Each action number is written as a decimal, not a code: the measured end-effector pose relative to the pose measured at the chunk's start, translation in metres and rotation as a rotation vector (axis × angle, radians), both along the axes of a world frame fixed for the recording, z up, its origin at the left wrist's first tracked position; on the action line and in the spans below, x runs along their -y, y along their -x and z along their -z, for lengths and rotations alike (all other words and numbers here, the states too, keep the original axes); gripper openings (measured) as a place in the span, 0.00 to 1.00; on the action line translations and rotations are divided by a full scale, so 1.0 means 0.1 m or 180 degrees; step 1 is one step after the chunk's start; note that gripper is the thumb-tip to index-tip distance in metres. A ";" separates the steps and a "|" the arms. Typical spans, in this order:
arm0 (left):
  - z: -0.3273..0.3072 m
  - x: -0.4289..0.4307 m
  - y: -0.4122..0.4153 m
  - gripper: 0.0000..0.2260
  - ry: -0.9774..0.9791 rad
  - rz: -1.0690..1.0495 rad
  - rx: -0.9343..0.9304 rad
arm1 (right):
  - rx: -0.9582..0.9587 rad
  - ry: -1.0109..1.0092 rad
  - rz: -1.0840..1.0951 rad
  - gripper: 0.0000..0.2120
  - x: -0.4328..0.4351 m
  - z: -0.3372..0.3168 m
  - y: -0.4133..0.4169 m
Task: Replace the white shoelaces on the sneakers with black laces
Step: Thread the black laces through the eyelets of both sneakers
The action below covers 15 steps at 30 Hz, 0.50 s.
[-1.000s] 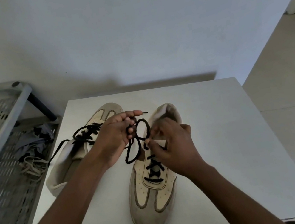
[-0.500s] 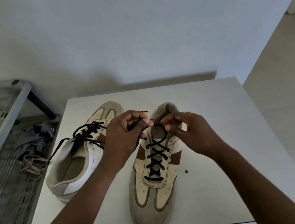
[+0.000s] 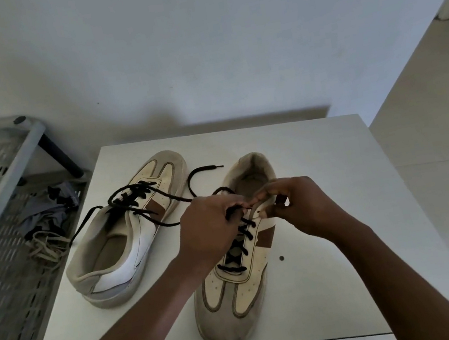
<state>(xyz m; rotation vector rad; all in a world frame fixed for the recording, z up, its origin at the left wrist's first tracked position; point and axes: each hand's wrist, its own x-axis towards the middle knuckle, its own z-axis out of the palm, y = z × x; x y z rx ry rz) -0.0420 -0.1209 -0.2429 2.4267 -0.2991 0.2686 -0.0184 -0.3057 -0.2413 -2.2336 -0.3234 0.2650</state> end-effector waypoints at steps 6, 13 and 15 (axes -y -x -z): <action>0.08 0.03 0.03 0.06 -0.0870 0.0152 0.0381 | -0.0001 -0.0047 0.0060 0.11 -0.01 0.00 0.01; 0.11 0.06 -0.03 0.05 -0.0562 0.0202 0.0084 | 0.0014 -0.0291 0.0310 0.13 -0.03 0.01 0.04; 0.11 0.08 -0.03 0.07 -0.0384 0.0066 -0.0099 | 0.0078 -0.0330 0.0343 0.13 -0.03 0.01 0.04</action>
